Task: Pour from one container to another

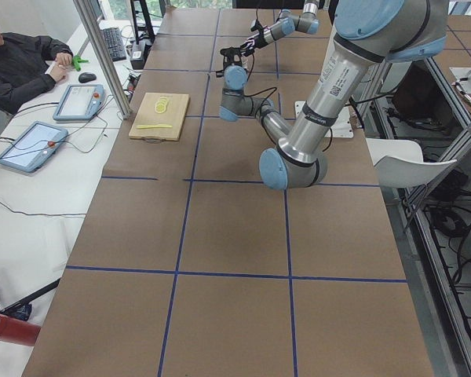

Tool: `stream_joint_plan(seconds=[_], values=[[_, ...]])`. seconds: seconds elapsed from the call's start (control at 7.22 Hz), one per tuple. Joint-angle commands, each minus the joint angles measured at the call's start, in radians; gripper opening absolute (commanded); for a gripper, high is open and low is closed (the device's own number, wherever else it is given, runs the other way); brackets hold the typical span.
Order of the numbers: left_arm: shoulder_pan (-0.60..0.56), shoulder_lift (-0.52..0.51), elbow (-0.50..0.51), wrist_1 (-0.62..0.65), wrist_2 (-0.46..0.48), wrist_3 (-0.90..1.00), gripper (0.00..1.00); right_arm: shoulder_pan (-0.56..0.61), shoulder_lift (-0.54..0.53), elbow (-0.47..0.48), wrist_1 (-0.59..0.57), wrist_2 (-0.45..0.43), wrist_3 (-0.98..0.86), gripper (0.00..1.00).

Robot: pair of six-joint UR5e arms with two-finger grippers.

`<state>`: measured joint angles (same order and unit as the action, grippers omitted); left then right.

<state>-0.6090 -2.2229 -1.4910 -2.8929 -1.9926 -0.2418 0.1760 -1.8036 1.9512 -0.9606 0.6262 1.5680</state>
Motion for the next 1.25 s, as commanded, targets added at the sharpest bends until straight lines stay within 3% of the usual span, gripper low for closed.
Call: stream_joint_plan(seconds=[0.0,0.28,0.83,1.11], values=[[0.0,0.002,0.0,0.0,0.02,-0.001,0.0,-0.021,0.021,-0.05,-0.001,-0.063,0.023,1.0],[0.0,0.002,0.0,-0.014,0.021,-0.001,0.0,-0.021,0.091,-0.142,-0.001,-0.083,0.026,1.0],[0.0,0.002,-0.002,-0.017,0.021,-0.001,0.0,-0.029,0.107,-0.227,-0.001,-0.1,0.043,0.99],[0.0,0.005,-0.002,-0.023,0.021,-0.001,0.0,-0.038,0.107,-0.23,-0.001,-0.102,0.044,0.91]])
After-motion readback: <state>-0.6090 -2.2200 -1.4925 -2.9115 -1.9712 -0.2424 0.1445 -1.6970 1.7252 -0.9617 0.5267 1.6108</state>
